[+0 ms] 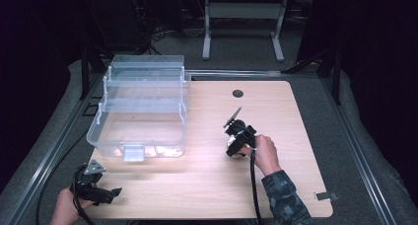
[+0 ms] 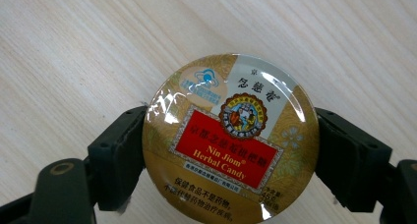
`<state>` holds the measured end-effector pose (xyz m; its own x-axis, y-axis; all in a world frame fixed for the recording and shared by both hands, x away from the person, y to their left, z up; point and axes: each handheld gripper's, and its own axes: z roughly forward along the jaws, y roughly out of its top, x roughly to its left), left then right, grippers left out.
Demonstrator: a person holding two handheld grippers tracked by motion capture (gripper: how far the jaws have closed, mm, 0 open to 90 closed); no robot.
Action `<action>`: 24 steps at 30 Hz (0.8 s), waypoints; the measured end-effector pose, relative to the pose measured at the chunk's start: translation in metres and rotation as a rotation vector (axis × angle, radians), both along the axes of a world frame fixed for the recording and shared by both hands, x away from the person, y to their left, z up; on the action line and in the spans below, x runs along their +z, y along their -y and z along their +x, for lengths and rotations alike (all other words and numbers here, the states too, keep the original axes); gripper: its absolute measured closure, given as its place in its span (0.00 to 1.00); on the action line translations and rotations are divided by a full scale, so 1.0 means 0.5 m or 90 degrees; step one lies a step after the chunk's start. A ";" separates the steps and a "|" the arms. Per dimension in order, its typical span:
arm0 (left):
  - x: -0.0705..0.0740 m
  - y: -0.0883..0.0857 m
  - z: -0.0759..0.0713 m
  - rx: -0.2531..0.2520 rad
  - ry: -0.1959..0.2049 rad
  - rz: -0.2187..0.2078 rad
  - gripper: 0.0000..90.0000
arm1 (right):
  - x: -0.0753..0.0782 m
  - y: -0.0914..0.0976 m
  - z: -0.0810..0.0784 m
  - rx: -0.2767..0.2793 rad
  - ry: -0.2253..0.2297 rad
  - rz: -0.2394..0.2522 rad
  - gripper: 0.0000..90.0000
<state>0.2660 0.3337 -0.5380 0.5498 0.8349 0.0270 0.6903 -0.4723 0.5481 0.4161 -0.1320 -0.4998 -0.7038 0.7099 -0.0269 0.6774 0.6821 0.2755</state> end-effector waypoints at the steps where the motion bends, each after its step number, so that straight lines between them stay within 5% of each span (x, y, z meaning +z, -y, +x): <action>1: 0.000 0.000 0.000 0.000 0.000 0.000 0.00 | 0.000 0.000 0.000 0.000 0.000 0.000 0.22; 12: 0.008 -0.001 -0.004 0.001 0.006 0.003 0.00 | 0.003 0.061 -0.011 -0.033 -0.001 0.016 0.22; 15: 0.009 -0.003 -0.006 0.004 0.006 0.001 0.00 | 0.008 0.082 -0.016 -0.051 0.009 -0.010 0.22; 17: 0.010 -0.004 -0.005 0.004 0.006 0.003 0.00 | 0.009 0.100 -0.018 -0.056 0.002 0.017 0.22; 18: 0.009 -0.004 -0.005 0.004 0.006 0.002 0.00 | 0.012 0.107 -0.021 -0.067 0.012 -0.010 0.22; 24: -0.001 -0.001 -0.005 0.002 -0.001 0.000 0.00 | 0.009 0.158 -0.024 -0.103 0.006 -0.010 0.22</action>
<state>0.2638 0.3343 -0.5385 0.5471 0.8366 0.0267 0.6926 -0.4704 0.5469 0.4042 -0.2110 -0.4952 -0.5798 0.8135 -0.0453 0.7763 0.5685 0.2724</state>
